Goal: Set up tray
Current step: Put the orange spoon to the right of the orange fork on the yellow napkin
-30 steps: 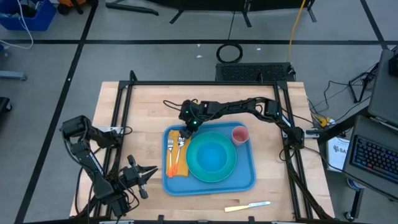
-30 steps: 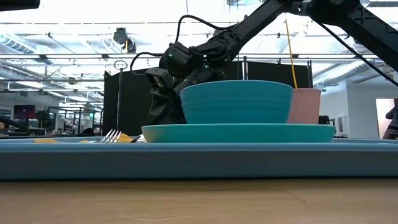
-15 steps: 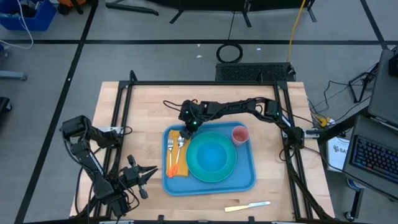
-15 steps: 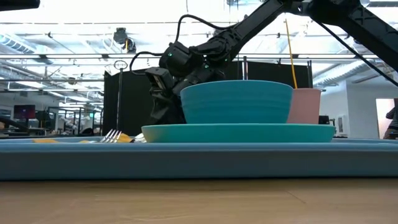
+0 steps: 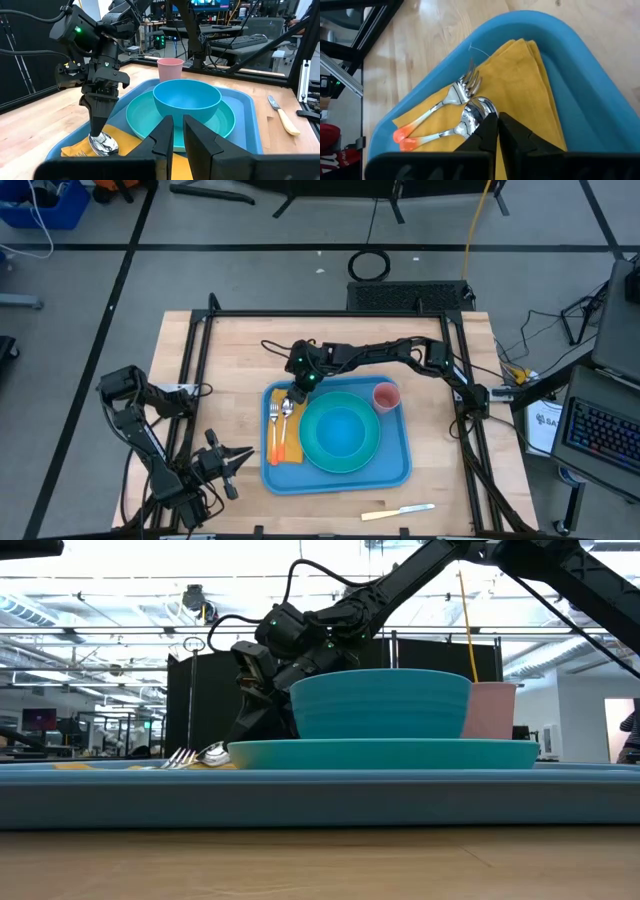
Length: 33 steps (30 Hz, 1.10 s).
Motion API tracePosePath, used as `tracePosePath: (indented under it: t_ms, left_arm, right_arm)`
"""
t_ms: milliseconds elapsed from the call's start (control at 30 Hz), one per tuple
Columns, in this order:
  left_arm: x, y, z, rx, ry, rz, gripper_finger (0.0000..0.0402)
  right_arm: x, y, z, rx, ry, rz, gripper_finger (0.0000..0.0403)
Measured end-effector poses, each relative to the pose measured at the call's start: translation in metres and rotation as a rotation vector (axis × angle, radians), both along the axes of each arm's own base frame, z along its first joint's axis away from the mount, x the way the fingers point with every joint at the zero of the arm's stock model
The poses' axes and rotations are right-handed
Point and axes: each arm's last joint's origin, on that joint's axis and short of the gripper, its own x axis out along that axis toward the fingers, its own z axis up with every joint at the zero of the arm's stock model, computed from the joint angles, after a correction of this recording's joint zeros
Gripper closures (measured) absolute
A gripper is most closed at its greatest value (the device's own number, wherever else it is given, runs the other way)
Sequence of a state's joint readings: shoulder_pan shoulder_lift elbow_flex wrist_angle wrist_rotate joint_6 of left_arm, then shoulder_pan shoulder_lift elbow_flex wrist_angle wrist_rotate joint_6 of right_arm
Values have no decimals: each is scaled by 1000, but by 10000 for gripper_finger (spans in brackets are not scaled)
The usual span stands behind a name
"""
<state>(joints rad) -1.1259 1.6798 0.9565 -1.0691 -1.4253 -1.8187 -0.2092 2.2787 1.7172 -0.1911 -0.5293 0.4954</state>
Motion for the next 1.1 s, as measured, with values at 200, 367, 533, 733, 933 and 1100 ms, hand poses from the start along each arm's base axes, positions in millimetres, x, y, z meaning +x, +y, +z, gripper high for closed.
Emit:
tracePosePath:
  t_ms: [200, 367, 533, 733, 933, 1100]
  left_arm:
    - [0, 0, 0, -3, 5, 1, 357]
    - [0, 0, 0, -3, 6, 1, 357]
    - [0, 0, 0, -3, 6, 1, 357]
    - [0, 0, 0, -2, 6, 1, 357]
    - [0, 0, 0, -3, 5, 1, 357]
    - [0, 0, 0, -2, 5, 1, 357]
  right_arm:
    - [0, 1, 0, 1, -12, 29, 400]
    - [0, 1, 0, -20, -25, 48, 401]
    - [3, 0, 3, -42, -72, 57, 401]
    - [2, 0, 3, -32, -63, 50, 401]
    - [2, 0, 2, -35, -62, 54, 400]
    - [2, 0, 3, -36, -64, 55, 399]
